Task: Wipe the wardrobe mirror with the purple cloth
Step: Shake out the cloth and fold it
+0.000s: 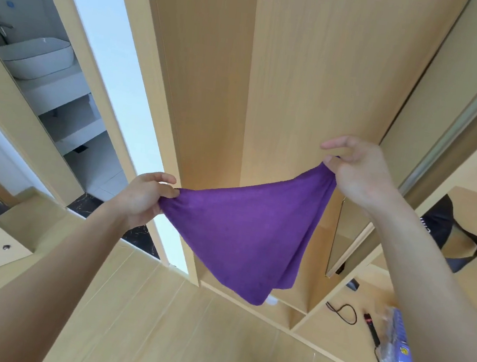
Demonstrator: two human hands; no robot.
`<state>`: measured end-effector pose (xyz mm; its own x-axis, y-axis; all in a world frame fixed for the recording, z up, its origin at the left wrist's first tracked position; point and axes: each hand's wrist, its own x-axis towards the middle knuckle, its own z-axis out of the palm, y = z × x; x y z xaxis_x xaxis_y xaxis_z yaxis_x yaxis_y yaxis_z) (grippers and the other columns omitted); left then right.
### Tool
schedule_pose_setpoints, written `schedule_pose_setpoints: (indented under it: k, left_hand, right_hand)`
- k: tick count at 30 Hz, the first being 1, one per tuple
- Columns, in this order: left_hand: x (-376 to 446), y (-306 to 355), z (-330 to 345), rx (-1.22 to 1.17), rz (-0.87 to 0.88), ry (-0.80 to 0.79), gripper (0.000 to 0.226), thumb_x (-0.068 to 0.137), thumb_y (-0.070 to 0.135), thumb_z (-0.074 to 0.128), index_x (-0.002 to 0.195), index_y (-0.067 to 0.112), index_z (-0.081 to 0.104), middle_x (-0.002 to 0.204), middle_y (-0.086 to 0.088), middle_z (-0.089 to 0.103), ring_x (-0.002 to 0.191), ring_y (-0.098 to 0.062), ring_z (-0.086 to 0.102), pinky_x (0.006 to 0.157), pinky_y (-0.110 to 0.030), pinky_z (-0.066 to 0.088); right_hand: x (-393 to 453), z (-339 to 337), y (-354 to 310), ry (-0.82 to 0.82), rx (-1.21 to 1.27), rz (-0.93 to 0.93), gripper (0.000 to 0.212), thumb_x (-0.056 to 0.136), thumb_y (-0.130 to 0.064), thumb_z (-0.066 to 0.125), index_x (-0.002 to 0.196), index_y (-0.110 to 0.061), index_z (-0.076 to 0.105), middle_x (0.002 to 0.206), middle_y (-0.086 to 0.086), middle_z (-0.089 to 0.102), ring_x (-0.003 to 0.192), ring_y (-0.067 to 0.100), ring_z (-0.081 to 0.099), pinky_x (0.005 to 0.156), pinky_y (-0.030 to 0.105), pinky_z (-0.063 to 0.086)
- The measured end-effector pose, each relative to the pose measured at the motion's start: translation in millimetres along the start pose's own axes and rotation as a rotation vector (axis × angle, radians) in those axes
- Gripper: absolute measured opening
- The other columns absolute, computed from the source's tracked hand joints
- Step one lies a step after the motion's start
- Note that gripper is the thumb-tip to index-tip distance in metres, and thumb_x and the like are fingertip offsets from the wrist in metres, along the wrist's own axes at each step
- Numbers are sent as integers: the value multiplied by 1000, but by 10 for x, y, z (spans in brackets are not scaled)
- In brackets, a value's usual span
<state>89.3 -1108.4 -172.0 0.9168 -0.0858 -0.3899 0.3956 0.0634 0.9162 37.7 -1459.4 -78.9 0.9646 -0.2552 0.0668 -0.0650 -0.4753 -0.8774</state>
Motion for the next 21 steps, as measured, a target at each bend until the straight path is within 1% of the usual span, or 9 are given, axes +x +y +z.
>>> schedule_pose_setpoints:
  k: [2,4,7,9,11,13,16,18,21]
  left_hand:
    - [7,-17,-31,111,47,48,28,89,-17,54,93,10,61,72,-6,52,69,-22,52,73,-35,50]
    - [11,-9,-45,198,96,48,33,87,-20,55,94,10,66,72,-2,44,70,-19,47,84,-39,51]
    - [-46,92,33,401,192,25,38,87,-18,57,97,16,72,85,-3,47,79,-20,49,85,-35,45]
    - [-122,196,121,565,218,-40,34,88,-9,65,105,19,73,101,-4,56,87,-21,57,82,-26,47]
    - [-173,292,191,810,245,-120,36,81,3,79,109,24,72,111,3,57,92,-14,61,80,-20,48]
    - [-171,331,220,1142,356,-145,40,74,9,85,108,25,71,109,6,55,94,-14,60,83,-23,49]
    - [-150,419,223,1432,612,-65,12,82,11,76,94,9,74,95,-6,62,94,-28,59,82,-38,49]
    - [-188,528,215,1487,684,7,14,86,20,74,87,6,71,82,-6,61,90,-29,55,75,-40,47]
    - [-309,732,232,1420,686,110,28,81,34,79,80,11,64,74,-5,57,76,-21,50,63,-35,41]
  right_hand:
    - [-33,14,77,-5,-103,-41,26,100,-10,51,100,-24,73,89,1,67,73,15,58,60,23,43]
    - [-54,20,158,30,-181,-70,32,101,-9,47,97,-23,76,102,0,68,88,16,61,63,18,43]
    - [-17,-30,296,-16,-268,-38,17,97,-18,59,103,-28,71,112,0,66,102,18,60,75,19,47]
    - [-27,-77,331,-187,-323,0,39,82,-26,79,118,-31,63,116,-2,64,106,20,61,89,31,51]
    - [-48,-79,351,-298,-422,-8,62,76,-17,85,129,-29,55,121,-1,58,108,21,58,88,33,50]
    - [-51,-56,382,-254,-503,-74,55,81,-6,77,128,-24,55,120,3,56,107,22,55,81,29,44]
    - [-29,-96,408,-128,-579,-194,28,88,-5,69,112,-19,65,110,6,60,101,24,54,80,27,39]
    - [-17,-163,395,-65,-584,-237,13,92,-8,66,102,-17,70,102,6,58,95,25,52,80,28,36]
    - [0,-251,358,4,-581,-265,11,95,-10,63,96,-15,73,97,4,54,93,25,50,80,27,33]
